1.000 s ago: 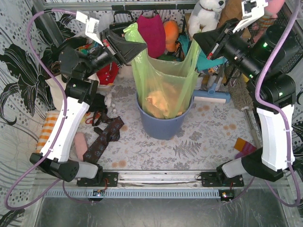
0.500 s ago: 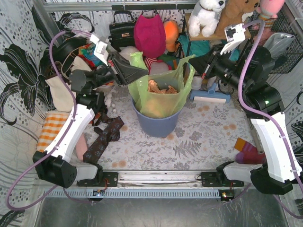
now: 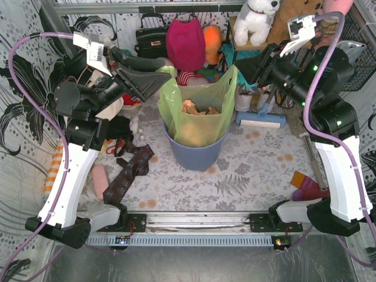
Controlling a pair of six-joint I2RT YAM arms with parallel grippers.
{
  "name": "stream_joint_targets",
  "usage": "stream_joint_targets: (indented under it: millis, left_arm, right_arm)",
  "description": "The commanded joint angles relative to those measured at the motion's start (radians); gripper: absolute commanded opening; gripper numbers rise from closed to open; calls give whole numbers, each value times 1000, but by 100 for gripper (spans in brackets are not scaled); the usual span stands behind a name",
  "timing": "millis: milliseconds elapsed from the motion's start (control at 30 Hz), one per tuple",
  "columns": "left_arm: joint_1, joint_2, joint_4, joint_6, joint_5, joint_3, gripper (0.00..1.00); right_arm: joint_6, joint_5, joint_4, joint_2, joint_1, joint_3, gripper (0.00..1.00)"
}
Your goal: Tie the trash bag
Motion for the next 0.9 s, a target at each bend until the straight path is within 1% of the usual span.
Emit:
stream_joint_targets:
  millis: [0,100,200,267,400,533,733,867]
  left_arm:
    - [6,2,-186,113,-65,37,66]
    - [6,10,-239,134,-64,66,68]
    - [6,21,-274,143,-65,92,65]
    - [6,25,-277,144,-69,94,60]
    - [6,31,-260,136,-78,94,44]
    - [7,35,-239,133,-93,106,43]
    - [7,51,-240,140,-96,160,31]
    - [8,58,-253,145,-88,163,26]
  right_arm:
    - [-57,84,-82,20,-1,105,40]
    - [-86,128,-144,49,-1,181,44]
    - [-94,139,-151,52,-1,194,46]
    - [-95,138,-143,46,-2,187,47]
    - [-94,130,-132,40,0,176,46]
    - [-94,131,-136,46,-1,170,46]
    - [-94,135,-135,58,-1,156,46]
    - [-91,131,-130,58,-1,152,46]
